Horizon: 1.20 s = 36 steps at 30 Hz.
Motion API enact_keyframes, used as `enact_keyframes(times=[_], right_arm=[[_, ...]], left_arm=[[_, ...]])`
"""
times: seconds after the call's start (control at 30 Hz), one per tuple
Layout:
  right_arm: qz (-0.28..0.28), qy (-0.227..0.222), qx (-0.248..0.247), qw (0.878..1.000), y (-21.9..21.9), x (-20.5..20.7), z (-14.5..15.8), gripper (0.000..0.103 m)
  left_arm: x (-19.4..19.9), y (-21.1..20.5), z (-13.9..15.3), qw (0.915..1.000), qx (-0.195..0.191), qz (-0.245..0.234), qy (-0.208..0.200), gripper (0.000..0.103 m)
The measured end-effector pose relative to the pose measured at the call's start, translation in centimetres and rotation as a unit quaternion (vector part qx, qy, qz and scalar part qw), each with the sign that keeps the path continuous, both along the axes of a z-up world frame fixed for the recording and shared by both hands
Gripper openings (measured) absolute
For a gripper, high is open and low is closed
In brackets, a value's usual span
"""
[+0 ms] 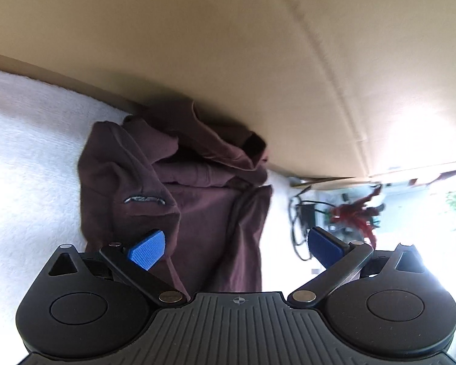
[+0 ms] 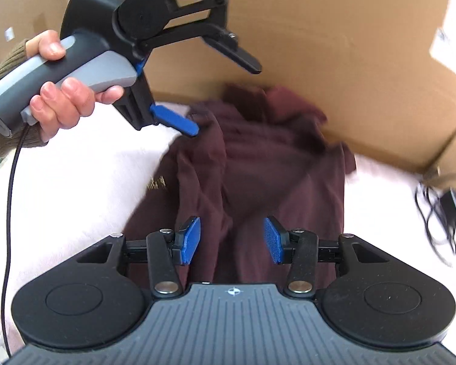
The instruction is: Fold clothes
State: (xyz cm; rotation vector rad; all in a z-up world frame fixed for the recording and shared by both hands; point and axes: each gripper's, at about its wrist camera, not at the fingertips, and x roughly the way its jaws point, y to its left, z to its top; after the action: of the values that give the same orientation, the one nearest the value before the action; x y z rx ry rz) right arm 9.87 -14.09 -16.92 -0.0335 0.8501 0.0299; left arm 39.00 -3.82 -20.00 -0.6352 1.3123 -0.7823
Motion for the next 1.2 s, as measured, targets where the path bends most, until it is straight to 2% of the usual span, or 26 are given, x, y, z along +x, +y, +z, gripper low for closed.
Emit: enact_keyframes(times=[0.17, 0.23, 0.3, 0.43, 0.57, 0.6, 0.7, 0.83, 0.97, 1.0, 1.03, 1.1, 1.2], right_arm=[[-0.004, 0.010, 0.009, 1.000, 0.3, -2.8, 0.3, 0.052], [-0.001, 0.019, 0.018, 1.000, 0.2, -4.3, 0.6, 0.052], [0.002, 0.032, 0.034, 0.999, -0.1, -6.1, 0.9, 0.052], [0.000, 0.059, 0.072, 0.996, -1.1, -8.0, 0.7, 0.052], [-0.009, 0.056, 0.104, 0.993, -1.0, -7.8, 0.0, 0.051], [-0.009, 0.052, 0.107, 0.993, -0.8, -7.4, -0.2, 0.049], [-0.011, 0.035, 0.104, 0.994, 0.4, -5.7, -0.5, 0.033], [-0.019, 0.033, 0.083, 0.996, 1.4, -2.2, -1.8, 0.032], [-0.016, 0.038, 0.048, 0.998, 2.4, -0.4, -2.8, 0.031], [-0.012, 0.040, 0.043, 0.998, 2.5, -0.2, -2.9, 0.014], [-0.005, 0.041, 0.042, 0.998, 2.7, -0.1, -2.9, 0.002], [0.014, 0.042, 0.037, 0.998, 3.2, 0.1, -2.8, 0.001], [0.062, 0.040, 0.000, 0.997, 5.0, -0.1, -2.8, 0.002]], left_arm=[[1.3, 0.8, -2.2, 0.9987, 0.034, 0.034, 0.016, 0.103], [1.5, 1.2, -2.9, 0.9979, 0.020, 0.051, 0.036, 0.103], [1.2, 1.8, -2.4, 0.9975, 0.009, 0.058, 0.040, 0.103], [-0.7, 2.9, 0.3, 0.9992, 0.011, 0.039, 0.000, 0.103], [-2.9, 4.2, 1.8, 0.9994, 0.009, 0.029, -0.016, 0.103], [-3.5, 4.6, 2.1, 0.9994, 0.007, 0.027, -0.019, 0.103], [-4.8, 5.8, 2.6, 0.9995, -0.002, 0.026, -0.019, 0.103], [-5.6, 7.8, 3.6, 0.9995, -0.009, 0.028, -0.012, 0.103], [-6.6, 7.7, 4.1, 0.9996, -0.004, 0.024, -0.015, 0.103], [-6.8, 7.8, 4.1, 0.9996, -0.005, 0.025, -0.013, 0.103], [-6.9, 7.7, 3.8, 0.9996, -0.008, 0.026, -0.011, 0.103], [-7.0, 7.8, 3.7, 0.9995, -0.011, 0.028, -0.010, 0.103], [-7.0, 7.9, 3.3, 0.9993, -0.015, 0.032, -0.007, 0.103]])
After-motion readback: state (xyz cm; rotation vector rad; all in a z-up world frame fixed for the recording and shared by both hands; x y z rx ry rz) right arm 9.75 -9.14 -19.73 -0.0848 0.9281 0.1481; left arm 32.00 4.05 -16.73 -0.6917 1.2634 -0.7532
